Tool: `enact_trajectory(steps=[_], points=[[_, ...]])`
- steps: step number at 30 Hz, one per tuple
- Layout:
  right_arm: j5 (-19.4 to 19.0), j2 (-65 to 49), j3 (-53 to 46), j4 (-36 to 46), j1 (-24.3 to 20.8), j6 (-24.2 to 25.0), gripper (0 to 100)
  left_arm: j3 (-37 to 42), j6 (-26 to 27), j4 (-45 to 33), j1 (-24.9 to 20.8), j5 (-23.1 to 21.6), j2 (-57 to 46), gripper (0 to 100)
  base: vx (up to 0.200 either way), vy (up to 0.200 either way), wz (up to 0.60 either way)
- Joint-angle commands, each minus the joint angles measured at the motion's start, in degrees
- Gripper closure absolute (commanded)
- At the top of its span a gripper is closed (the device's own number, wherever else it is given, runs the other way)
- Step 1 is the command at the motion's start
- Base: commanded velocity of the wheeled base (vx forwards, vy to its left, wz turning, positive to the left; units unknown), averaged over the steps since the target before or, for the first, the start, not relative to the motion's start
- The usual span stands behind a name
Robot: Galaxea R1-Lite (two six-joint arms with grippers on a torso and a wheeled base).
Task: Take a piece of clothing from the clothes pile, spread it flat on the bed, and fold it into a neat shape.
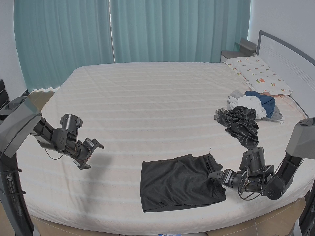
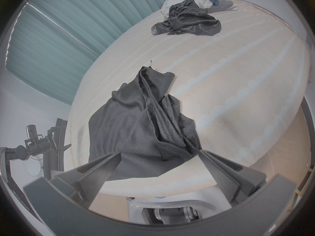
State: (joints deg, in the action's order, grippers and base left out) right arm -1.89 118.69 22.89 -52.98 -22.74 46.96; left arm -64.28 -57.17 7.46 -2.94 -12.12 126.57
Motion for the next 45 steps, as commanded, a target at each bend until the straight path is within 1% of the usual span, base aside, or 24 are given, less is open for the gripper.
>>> enact_trajectory(steps=[1, 2, 5, 8, 11, 14, 16, 17, 21, 23, 24, 28, 36, 41, 42, 45], points=[[-2.5, 4.0, 7.2, 0.5, 4.0, -2.4, 0, 0.0, -0.1, 0.0, -0.4, 0.4, -0.2, 0, 0.0, 0.0, 0.0], [-2.6, 4.6, 8.0, 0.7, 4.3, -2.7, 0, 0.0, -0.2, 0.0, -0.4, 0.6, -0.2, 0, 0.0, 0.0, 0.0], [-2.9, 9.8, 14.7, 2.3, 5.8, -5.6, 0, 0.2, -0.2, 0.2, -0.4, 1.1, -0.2, 0, 0.0, 0.0, 0.0], [-2.9, 12.3, 20.9, 5.3, 6.0, -6.9, 0, 0.2, -0.3, 0.2, -0.4, 1.3, -0.1, 0, 0.0, 0.0, 0.0], [-2.9, 13.1, 26.0, 10.3, 6.1, -7.1, 0, 0.1, -0.2, 0.2, -0.5, 1.5, 0.1, 0, 0.0, 0.0, 0.0], [-2.9, 14.9, 33.2, 16.6, 6.0, -7.2, 0, 0.2, -0.1, 0.4, -0.8, 1.6, 0.1, 0, 0.0, 0.0, 0.0], [-2.9, 15.7, 35.0, 17.9, 5.9, -7.2, 0, 0.2, -0.1, 0.4, -0.8, 1.6, 0.2, 0, 0.0, 0.0, 0.0], [-2.9, 16.9, 37.5, 19.6, 5.5, -7.2, 0, 0.1, -0.1, 0.4, -0.8, 1.6, 0.2, 0, 0.0, 0.0, 0.0], [-2.8, 18.2, 39.6, 21.2, 5.2, -7.2, 0, 0.1, 0.0, 0.4, -0.8, 1.6, 0.2, 0, 0.0, 0.0, 0.0], [-2.4, 19.6, 42.0, 23.2, 5.2, -7.6, 0, 0.0, 0.0, 0.4, -0.8, 1.6, 0.2, 0, 0.0, 0.0, 0.0], [-2.3, 19.9, 42.6, 24.0, 5.2, -7.6, 100, 0.0, 0.0, 0.4, -0.8, 1.6, 0.3, 0, 0.0, 0.0, 0.0], [-2.2, 20.5, 44.8, 27.7, 5.3, -7.8, 100, 0.0, -0.1, 0.4, -0.8, 1.6, 0.3, 0, 0.0, 0.0, 0.0], [-2.1, 19.7, 44.4, 27.5, 6.2, -7.3, 100, 0.0, -0.1, 0.4, -0.8, 1.6, 0.3, 0, 0.0, 0.0, 0.0], [-2.2, 18.8, 44.0, 27.3, 7.6, -6.5, 100, 0.0, -0.1, 0.4, -0.8, 1.6, 0.3, 0, 0.0, 0.0, 0.0], [-2.3, 18.6, 43.8, 27.3, 8.7, -6.2, 100, 0.0, 0.0, 0.4, -0.8, 1.6, 0.3, 0, 0.0, 0.0, 0.0], [-3.0, 18.7, 42.7, 27.2, 9.7, -5.6, 100, 0.0, 0.0, 0.4, -0.8, 1.6, 0.3, 0, 0.0, 0.0, 0.0]])
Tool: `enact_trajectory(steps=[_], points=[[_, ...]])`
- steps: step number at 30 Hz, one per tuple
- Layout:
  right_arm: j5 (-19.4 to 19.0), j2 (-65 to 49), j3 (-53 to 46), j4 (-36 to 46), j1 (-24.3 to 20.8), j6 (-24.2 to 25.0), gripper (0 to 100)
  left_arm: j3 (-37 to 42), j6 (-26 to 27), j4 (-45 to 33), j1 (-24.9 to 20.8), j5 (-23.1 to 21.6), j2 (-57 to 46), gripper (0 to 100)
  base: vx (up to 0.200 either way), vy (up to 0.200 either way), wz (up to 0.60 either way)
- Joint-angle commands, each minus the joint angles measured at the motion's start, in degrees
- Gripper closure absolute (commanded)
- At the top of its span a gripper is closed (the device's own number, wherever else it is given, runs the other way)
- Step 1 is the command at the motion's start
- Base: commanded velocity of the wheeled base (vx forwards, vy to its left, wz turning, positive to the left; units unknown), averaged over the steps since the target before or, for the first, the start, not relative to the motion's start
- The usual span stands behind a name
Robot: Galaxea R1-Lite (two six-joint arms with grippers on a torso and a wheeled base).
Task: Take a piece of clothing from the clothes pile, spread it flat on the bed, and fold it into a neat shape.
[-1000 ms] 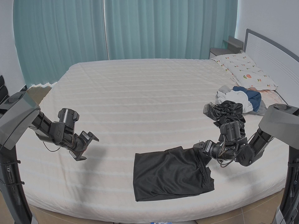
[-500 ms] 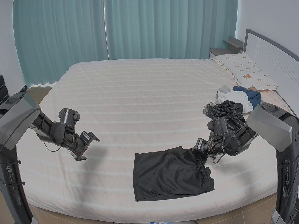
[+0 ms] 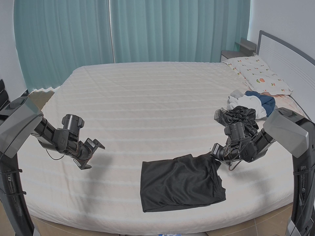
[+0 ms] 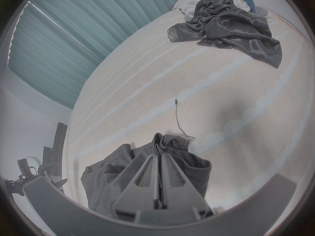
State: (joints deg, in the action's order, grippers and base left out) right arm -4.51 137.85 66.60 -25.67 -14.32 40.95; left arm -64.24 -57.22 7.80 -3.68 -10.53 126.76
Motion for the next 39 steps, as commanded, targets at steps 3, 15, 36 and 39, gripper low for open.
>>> enact_trajectory(steps=[3, 15, 36, 39], points=[[-1.5, -0.2, -1.9, -1.2, 2.1, 0.4, 100, 0.0, 0.0, 0.0, 0.0, 0.0, 0.2, 0, 0.0, 0.0, 0.0], [-4.3, 0.5, -4.7, -8.4, 4.2, 2.8, 0, -0.1, -0.1, 0.0, 0.0, 0.0, 0.2, 0, 0.0, 0.0, 0.0], [-5.9, -1.5, -7.6, -16.3, 0.0, 2.1, 0, -0.1, -0.1, 0.0, 0.0, 0.0, 0.2, 0, 0.0, 0.0, 0.0], [-5.8, -0.1, -7.1, -16.0, 0.3, -1.7, 0, -0.1, 0.0, 0.0, 0.0, 0.0, 0.2, 0, 0.0, 0.0, 0.0]])
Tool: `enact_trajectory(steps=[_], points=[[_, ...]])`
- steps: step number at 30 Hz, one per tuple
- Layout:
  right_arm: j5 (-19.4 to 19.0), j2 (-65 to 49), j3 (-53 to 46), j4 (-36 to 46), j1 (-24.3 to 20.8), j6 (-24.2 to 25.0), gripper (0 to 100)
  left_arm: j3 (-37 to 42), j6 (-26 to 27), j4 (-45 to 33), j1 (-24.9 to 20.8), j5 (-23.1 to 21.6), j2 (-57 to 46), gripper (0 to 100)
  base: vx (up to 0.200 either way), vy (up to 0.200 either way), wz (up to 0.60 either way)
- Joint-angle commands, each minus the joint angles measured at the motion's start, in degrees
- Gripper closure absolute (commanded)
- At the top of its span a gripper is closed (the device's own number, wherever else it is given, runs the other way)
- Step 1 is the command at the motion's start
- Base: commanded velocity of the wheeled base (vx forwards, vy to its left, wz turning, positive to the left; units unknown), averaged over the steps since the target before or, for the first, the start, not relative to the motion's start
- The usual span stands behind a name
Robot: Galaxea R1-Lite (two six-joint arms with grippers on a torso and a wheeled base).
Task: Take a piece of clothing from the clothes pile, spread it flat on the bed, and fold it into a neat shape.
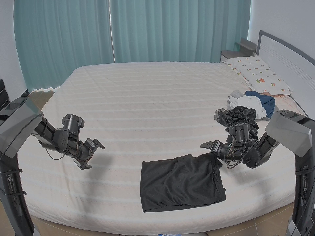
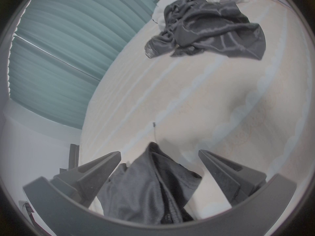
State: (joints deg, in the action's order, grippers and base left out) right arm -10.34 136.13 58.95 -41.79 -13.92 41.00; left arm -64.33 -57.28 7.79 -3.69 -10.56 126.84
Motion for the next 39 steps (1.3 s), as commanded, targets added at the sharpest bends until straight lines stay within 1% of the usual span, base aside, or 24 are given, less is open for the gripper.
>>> enact_trajectory(steps=[1, 3, 10, 11, 14, 15, 21, 27, 34, 39], points=[[0.2, 1.9, 0.6, 0.1, -0.1, -2.2, 0, 0.0, 0.1, 0.0, 0.0, 0.0, 0.1, 0, 0.0, 0.0, 0.0], [0.2, 1.8, 0.5, 0.1, 0.4, -2.9, 0, 0.0, 0.1, 0.0, 0.0, 0.0, 0.2, 0, 0.0, 0.0, 0.0], [0.2, 2.0, 0.6, -0.3, 0.8, -3.1, 0, 0.0, 0.0, 0.0, 0.0, 0.0, 0.2, 0, 0.0, 0.0, 0.0], [-0.2, 2.2, 0.9, -0.4, 0.9, -3.2, 0, -0.1, 0.0, 0.0, 0.0, 0.0, 0.2, 0, 0.0, 0.0, 0.0], [0.1, 3.8, 2.3, 0.4, 0.9, -3.3, 0, 0.0, 0.0, 0.0, 0.0, 0.0, 0.2, 0, 0.0, 0.0, 0.0], [0.1, 4.3, 2.7, 0.5, 0.9, -3.6, 100, 0.0, 0.0, 0.0, 0.0, 0.0, 0.2, 0, 0.0, 0.0, 0.0], [0.3, 4.5, 3.0, 1.0, 1.4, -4.4, 100, -0.1, 0.0, 0.0, 0.0, 0.0, 0.2, 0, 0.0, 0.0, 0.0], [0.2, 3.9, 2.0, 0.4, 3.6, -3.5, 100, -0.3, -0.1, -0.1, 0.0, 0.0, 0.2, 0, 0.0, 0.0, 0.0], [0.0, 4.2, 1.7, 0.1, 4.5, 1.9, 100, -0.3, -0.1, -0.1, 0.0, 0.0, 0.2, 0, 0.0, 0.0, 0.0], [-0.5, 4.6, 1.6, 0.2, 4.6, 2.1, 100, -0.2, 0.0, -0.1, 0.0, 0.0, 0.2, 0, 0.0, 0.0, 0.0]])
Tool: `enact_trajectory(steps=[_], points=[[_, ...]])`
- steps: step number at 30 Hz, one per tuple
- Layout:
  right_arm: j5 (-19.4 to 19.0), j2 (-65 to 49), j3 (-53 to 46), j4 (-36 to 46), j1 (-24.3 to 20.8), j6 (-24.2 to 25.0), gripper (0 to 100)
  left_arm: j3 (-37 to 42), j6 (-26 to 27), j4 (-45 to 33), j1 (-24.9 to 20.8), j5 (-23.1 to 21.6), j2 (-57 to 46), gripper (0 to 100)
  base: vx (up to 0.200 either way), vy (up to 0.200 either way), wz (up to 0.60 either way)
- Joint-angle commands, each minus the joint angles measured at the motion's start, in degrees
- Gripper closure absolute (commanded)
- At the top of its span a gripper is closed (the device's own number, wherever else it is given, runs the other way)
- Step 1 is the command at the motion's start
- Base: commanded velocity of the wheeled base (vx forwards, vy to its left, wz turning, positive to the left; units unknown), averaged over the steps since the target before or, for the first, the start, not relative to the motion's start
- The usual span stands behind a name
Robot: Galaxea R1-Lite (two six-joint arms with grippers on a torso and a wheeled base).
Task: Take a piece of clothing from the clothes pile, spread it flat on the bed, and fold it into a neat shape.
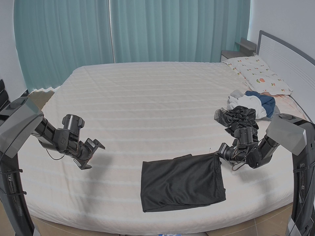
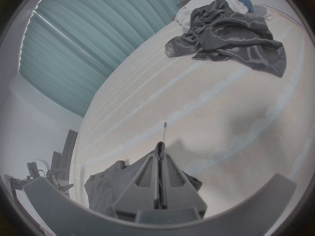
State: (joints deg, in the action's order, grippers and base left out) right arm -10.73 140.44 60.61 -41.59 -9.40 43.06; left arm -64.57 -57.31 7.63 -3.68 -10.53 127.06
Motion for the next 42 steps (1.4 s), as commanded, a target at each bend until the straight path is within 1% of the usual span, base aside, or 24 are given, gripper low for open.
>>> enact_trajectory(steps=[1, 2, 3, 6, 7, 10, 14, 18, 19, 22, 24, 29, 34, 38, 41, 42], points=[[-0.2, 0.3, -0.1, 0.0, 0.1, 0.0, 100, 0.1, 0.0, 0.0, 0.0, 0.0, 0.0, 0, 0.0, 0.0, 0.0], [-0.2, 0.2, -0.1, -0.1, 0.1, 0.1, 100, 0.1, 0.0, 0.0, 0.0, 0.0, 0.0, 0, 0.0, 0.0, 0.0], [-0.2, 0.0, -0.1, -0.1, 0.1, 0.2, 0, 0.1, 0.0, 0.0, -0.1, 0.0, 0.0, 0, 0.0, 0.0, 0.0], [-0.1, -0.7, -0.6, -0.2, 0.1, 0.2, 0, 0.1, 0.0, 0.0, 0.0, 0.0, 0.0, 0, 0.0, 0.0, 0.0], [-0.2, -3.6, -3.4, -1.8, 0.0, 0.1, 0, 0.1, -0.1, -0.1, -0.1, 0.1, 0.0, 0, 0.0, 0.0, 0.0], [-1.1, -6.8, -8.8, -5.3, -0.6, -0.5, 0, 0.1, -0.2, -0.1, -0.1, 0.1, 0.0, 0, 0.0, 0.0, 0.0], [-3.1, -9.8, -17.5, -10.4, -1.5, -2.1, 0, 0.0, -0.7, -0.1, -0.2, 0.2, 0.0, 0, -0.2, 0.0, 0.0], [-4.4, -11.0, -24.9, -15.4, -2.3, -4.2, 0, 0.0, -0.6, 0.0, -0.5, 1.2, 0.1, 0, -0.2, 0.0, 0.0], [-5.0, -11.0, -28.1, -18.4, -2.6, -5.2, 0, 0.0, -0.6, 0.2, -0.6, 1.6, 0.3, 0, -0.2, 0.0, 0.0], [-5.5, -10.8, -31.8, -22.8, -3.6, -5.7, 0, 0.0, -0.5, 0.2, -0.6, 1.7, 0.5, 0, 0.0, 0.0, 0.0], [-5.6, -10.7, -32.8, -24.3, -4.3, -5.7, 0, 0.0, -0.5, 0.2, -0.6, 1.6, 0.5, 0, 0.0, 0.0, 0.0], [-5.7, -10.0, -32.8, -24.3, -6.1, -5.7, 0, 0.0, -0.5, 0.2, -0.6, 1.7, 0.5, 0, 0.0, 0.0, 0.0], [-5.6, -8.8, -32.6, -24.3, -6.2, -6.1, 0, -0.1, -0.4, 0.2, -0.6, 1.6, 0.5, 0, 0.0, 0.0, 0.0], [-5.5, -7.5, -33.0, -24.4, -5.9, -7.7, 0, -0.1, -0.5, 0.2, -0.5, 1.6, 0.5, 0, 0.0, 0.0, 0.0], [-5.5, -7.4, -33.1, -24.4, -5.8, -8.0, 0, -0.1, -0.5, 0.2, -0.6, 1.7, 0.5, 0, 0.0, 0.0, 0.0], [-5.5, -7.4, -33.1, -24.4, -5.8, -8.0, 100, -0.1, -0.5, 0.2, -0.6, 1.6, 0.5, 0, 0.0, 0.0, 0.0]])
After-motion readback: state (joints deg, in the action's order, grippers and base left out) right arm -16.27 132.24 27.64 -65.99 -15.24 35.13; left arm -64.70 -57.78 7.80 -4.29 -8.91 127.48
